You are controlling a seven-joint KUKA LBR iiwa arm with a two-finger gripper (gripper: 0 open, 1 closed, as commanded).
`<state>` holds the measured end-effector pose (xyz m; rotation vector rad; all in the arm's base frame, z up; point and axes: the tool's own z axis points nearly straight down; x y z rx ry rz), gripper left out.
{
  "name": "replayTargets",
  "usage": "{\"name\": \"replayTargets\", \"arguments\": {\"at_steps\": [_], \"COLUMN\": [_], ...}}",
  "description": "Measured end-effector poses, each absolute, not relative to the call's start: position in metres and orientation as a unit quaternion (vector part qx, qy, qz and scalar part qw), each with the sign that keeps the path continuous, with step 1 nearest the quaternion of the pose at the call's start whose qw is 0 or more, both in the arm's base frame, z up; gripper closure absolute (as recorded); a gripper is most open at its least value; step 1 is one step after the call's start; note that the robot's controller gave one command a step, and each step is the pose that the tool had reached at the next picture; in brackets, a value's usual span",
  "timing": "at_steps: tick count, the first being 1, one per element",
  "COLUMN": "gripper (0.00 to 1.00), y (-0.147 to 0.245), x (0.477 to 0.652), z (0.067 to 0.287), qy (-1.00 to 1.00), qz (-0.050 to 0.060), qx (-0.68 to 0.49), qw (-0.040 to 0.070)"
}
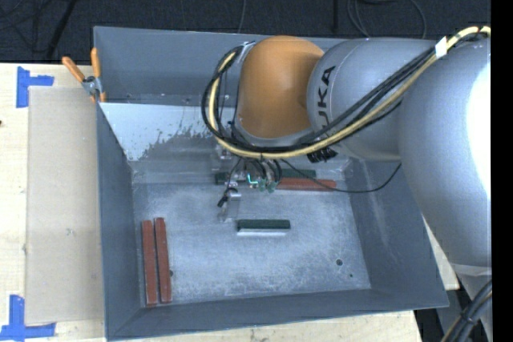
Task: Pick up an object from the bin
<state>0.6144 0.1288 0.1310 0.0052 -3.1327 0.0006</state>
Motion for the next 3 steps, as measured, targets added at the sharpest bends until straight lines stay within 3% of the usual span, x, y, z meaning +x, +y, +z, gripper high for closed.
{"name": "replayTargets", "arguments": {"at_steps": [1,2,3], "gripper": [0.0,0.0,1.0], "y": [0.075,0.017,0.02], "x": [0.59,0.557,0.558], "z": [0.068,0.069,0.07], "qy": [-0.997,-1.0,-1.0], "qz": [0.001,0.002,0.0], "qx": [-0.076,-0.017,-0.017], "qw": [0.003,0.002,0.001]}}
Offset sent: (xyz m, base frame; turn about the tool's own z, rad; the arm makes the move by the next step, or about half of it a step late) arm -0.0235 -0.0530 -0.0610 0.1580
